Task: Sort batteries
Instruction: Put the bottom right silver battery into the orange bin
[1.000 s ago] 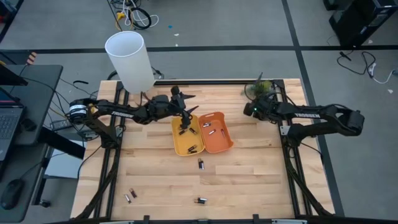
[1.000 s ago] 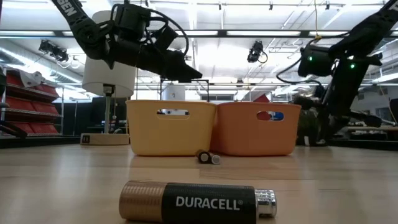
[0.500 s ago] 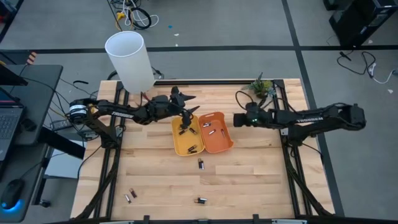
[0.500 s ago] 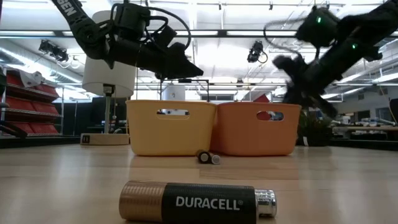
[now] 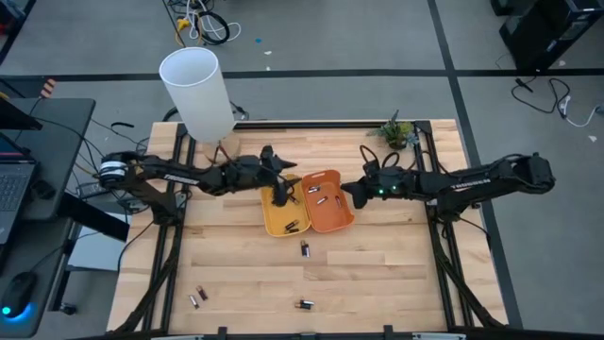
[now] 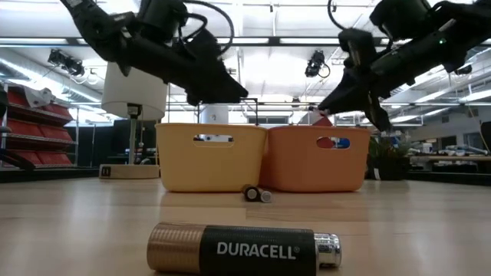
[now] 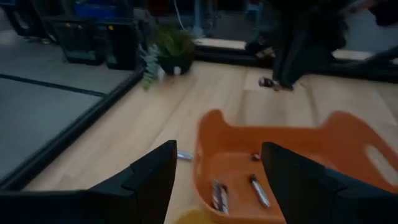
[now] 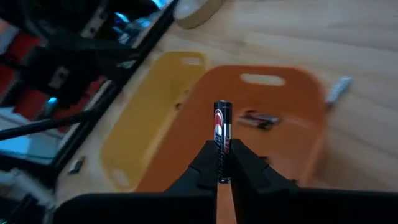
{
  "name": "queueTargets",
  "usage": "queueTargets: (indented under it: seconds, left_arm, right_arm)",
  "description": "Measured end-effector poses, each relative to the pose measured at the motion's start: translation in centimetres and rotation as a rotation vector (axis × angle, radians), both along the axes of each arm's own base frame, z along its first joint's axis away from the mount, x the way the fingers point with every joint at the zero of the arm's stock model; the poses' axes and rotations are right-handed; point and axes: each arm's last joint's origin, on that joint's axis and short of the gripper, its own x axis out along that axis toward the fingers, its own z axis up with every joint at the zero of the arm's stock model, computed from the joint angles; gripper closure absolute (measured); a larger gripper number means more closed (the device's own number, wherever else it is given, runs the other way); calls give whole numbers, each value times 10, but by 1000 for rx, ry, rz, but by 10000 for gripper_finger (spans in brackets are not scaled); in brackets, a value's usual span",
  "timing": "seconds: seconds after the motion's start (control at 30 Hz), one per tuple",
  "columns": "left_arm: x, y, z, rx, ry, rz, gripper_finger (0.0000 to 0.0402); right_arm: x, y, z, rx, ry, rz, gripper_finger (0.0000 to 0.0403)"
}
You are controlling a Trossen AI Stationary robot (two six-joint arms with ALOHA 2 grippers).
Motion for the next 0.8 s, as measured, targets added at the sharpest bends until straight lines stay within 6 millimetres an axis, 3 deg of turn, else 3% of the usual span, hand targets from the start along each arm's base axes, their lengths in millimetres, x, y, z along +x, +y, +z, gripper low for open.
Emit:
queueTargets:
  seconds: [0.23,0.5,0.6,0.73,0.8]
  left_arm:
    - [-10,-33,18,-18,1,-101,149]
    - [-12,-60,13,-149,37,-153,149]
    - [-14,-67,8,-149,80,-73,149]
    - [-20,-75,4,-189,63,186,149]
    - [-21,-84,4,-221,44,199,149]
  right_arm:
    - [6,18,2,-80,-37,107,385]
    - [13,19,-6,-220,2,132,358]
    - [16,19,-12,-287,42,166,340]
    - [19,19,-15,-367,59,204,307]
    - [20,19,-12,-412,40,218,289]
